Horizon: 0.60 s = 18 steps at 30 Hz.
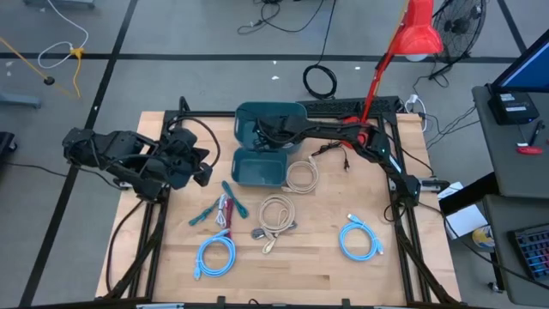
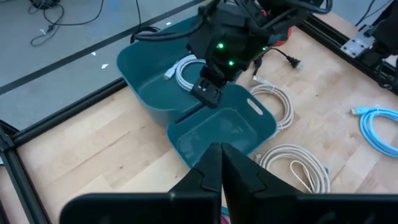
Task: Pick & Place USB Port
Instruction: Put the left blue charger cable into the bottom blue bin
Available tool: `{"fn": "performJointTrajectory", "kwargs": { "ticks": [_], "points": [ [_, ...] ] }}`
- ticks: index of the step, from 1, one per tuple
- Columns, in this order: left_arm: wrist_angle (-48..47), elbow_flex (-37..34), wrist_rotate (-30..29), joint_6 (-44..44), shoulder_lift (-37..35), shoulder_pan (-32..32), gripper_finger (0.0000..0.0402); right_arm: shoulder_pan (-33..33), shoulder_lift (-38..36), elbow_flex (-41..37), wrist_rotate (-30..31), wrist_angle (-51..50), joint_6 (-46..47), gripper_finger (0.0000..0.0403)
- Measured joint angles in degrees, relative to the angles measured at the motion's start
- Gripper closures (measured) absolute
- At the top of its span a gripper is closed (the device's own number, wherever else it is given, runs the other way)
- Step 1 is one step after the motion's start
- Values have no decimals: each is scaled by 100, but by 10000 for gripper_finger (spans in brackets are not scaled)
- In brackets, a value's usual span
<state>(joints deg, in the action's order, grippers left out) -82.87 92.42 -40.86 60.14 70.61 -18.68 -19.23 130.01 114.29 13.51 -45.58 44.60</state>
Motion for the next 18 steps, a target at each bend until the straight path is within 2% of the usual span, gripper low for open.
{"fn": "performJointTrajectory", "kwargs": {
  "ticks": [9,13,18],
  "points": [
    [-1,0,-146,21,0,4,399,-62,-543,-3,-8,518,-62,403],
    [0,2,-163,-28,0,117,386,7,-1109,6,-16,759,-307,403],
    [-11,0,235,-363,0,320,381,353,-1971,8,-18,504,-710,403]
  ]
}}
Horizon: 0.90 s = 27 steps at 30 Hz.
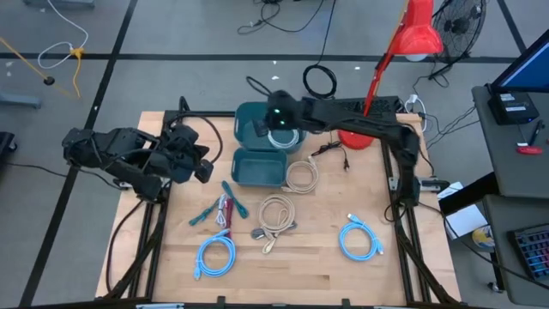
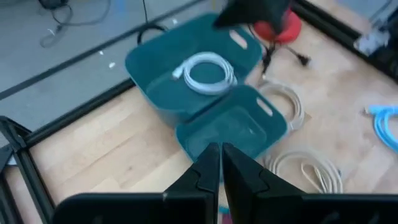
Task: Pick & Place USB Port
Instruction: Put the left blue charger cable into the bottom blue bin
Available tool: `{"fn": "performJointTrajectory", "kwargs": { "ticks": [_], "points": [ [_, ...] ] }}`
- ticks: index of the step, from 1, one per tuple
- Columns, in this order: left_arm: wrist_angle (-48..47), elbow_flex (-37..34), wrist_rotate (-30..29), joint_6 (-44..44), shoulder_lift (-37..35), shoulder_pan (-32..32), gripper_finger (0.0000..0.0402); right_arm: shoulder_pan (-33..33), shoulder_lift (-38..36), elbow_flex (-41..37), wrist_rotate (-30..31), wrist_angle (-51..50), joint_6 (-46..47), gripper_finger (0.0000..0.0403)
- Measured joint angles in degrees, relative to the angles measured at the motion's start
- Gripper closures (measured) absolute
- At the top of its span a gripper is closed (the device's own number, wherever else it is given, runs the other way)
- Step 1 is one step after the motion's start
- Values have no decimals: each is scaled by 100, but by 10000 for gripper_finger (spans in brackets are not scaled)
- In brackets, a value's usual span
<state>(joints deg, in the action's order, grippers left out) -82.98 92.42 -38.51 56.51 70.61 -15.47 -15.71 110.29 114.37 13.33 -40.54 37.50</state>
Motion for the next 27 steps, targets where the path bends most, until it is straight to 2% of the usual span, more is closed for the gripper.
{"fn": "performJointTrajectory", "kwargs": {
  "ticks": [7,13,21,27],
  "points": [
    [9,2,692,-84,48,55,380,1072,-1220,0,223,-1002,83,403],
    [257,2,1460,374,490,-32,380,2338,-1829,-2,1242,-1860,648,403],
    [1809,2,2170,832,1861,-322,380,3747,-2148,-2,2579,-3343,1837,403],
    [2774,2,2568,1063,2991,-397,380,4582,-2167,-100,3154,-4990,3414,403]
  ]
}}
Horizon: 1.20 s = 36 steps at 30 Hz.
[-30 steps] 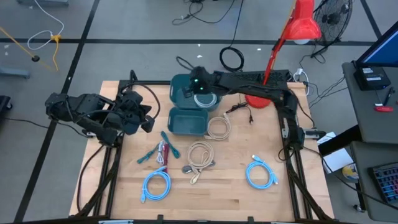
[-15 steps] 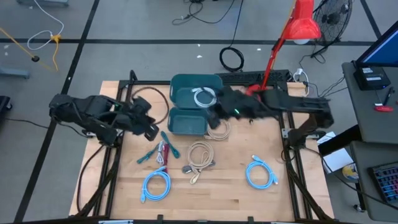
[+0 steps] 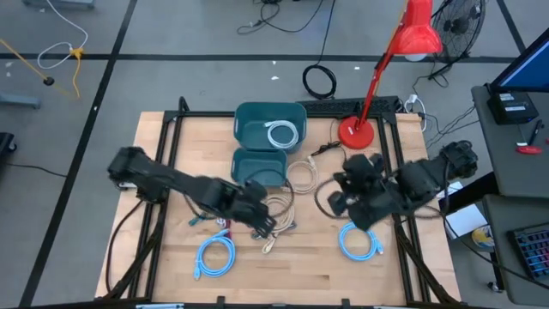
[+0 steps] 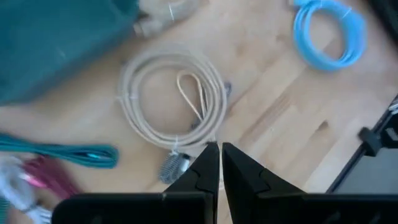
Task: Pick & Place USB Port
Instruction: Put the left blue charger cable into the bottom blue bin
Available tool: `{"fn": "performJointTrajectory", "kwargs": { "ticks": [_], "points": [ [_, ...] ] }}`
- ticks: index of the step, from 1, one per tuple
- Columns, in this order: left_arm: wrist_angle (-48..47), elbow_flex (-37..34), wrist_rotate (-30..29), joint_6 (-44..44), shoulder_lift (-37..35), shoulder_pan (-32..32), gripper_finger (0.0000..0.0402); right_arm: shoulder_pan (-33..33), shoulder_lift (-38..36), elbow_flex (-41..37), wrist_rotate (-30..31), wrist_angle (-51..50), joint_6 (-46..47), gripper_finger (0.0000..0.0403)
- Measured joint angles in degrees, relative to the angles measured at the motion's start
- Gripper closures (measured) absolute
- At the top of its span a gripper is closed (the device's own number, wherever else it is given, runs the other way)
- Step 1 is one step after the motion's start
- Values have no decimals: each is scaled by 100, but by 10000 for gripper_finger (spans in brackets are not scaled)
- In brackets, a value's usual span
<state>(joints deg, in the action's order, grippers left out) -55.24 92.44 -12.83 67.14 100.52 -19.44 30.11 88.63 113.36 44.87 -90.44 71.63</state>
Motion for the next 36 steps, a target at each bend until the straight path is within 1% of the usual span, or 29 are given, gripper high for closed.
{"fn": "performJointTrajectory", "kwargs": {
  "ticks": [3,7,12,14,17,18,20,22,24,27,29,33,36],
  "points": [
    [-26,0,296,177,355,-8,380,236,-243,-463,5,287,254,403],
    [-126,-2,203,200,598,-24,380,316,-641,-1239,-14,533,664,403],
    [-220,-2,255,99,649,18,380,379,-1143,-2309,-203,1286,872,403],
    [-784,2,151,301,619,21,380,382,-1362,-2707,-399,1793,871,403],
    [-2449,-1,-43,1474,589,24,380,377,-1615,-3265,-473,2696,723,403],
    [-2876,-23,-97,1783,582,24,380,375,-1686,-3408,-512,2973,649,403],
    [-3014,-190,-149,2277,539,77,380,375,-1821,-3648,-621,3501,417,403],
    [-2779,-581,77,2507,334,127,380,376,-1896,-3792,-622,3906,216,403],
    [-2358,-1071,264,2679,35,212,380,375,-1910,-3832,-627,4083,48,403],
    [-1534,-1970,322,2988,-543,268,380,375,-1928,-3832,-611,4175,-136,403],
    [-1178,-2473,309,3350,-920,320,380,376,-1926,-3832,-605,4226,-216,403],
    [-1112,-3199,432,3952,-1694,388,380,377,-1922,-3832,-604,4221,-337,403],
    [-1101,-3651,533,3927,-2140,411,380,375,-1922,-3832,-597,4219,-389,403]
  ]
}}
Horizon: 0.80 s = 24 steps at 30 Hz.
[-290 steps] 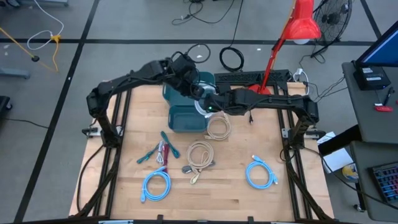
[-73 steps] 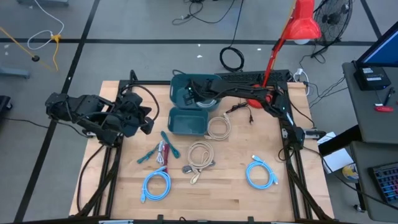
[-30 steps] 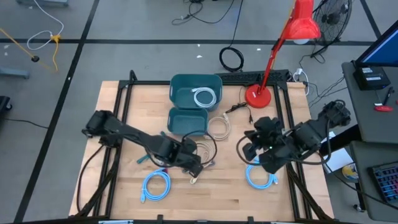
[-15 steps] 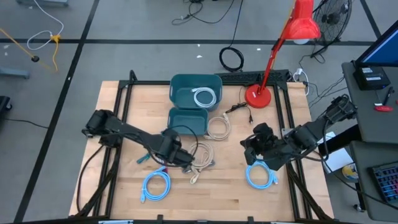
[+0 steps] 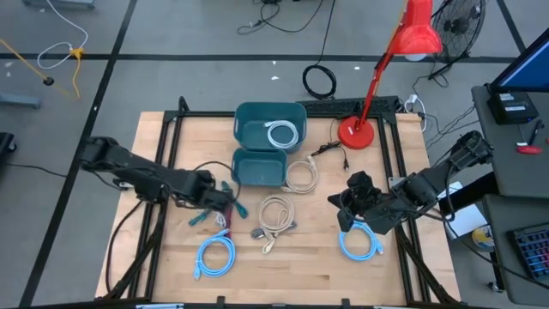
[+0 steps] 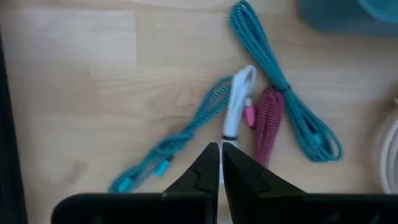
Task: Pick & Place USB Port
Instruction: Put the left blue charger cable into the bottom blue bin
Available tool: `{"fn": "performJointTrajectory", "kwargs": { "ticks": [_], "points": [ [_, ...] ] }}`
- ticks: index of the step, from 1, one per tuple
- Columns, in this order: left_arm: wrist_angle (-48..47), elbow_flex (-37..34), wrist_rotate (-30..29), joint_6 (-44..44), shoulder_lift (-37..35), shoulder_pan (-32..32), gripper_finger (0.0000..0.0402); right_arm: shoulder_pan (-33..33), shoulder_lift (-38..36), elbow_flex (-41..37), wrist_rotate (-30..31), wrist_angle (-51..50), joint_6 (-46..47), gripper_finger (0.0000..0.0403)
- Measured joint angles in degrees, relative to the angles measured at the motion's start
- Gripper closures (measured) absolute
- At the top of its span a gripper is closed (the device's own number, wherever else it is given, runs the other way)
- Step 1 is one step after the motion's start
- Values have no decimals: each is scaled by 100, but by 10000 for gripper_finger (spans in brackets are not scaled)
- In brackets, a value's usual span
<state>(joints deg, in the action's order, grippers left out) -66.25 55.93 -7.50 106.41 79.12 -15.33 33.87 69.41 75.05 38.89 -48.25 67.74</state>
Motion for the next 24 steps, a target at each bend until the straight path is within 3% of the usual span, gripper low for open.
{"fn": "performJointTrajectory", "kwargs": {
  "ticks": [6,16,24],
  "points": [
    [583,-366,198,-1374,-350,-23,352,-37,0,0,17,10,-141,403],
    [748,-828,408,-1893,-300,-81,197,-92,0,0,22,48,-246,403],
    [1307,-1358,561,-1869,-306,-247,189,-92,0,0,24,102,-246,403]
  ]
}}
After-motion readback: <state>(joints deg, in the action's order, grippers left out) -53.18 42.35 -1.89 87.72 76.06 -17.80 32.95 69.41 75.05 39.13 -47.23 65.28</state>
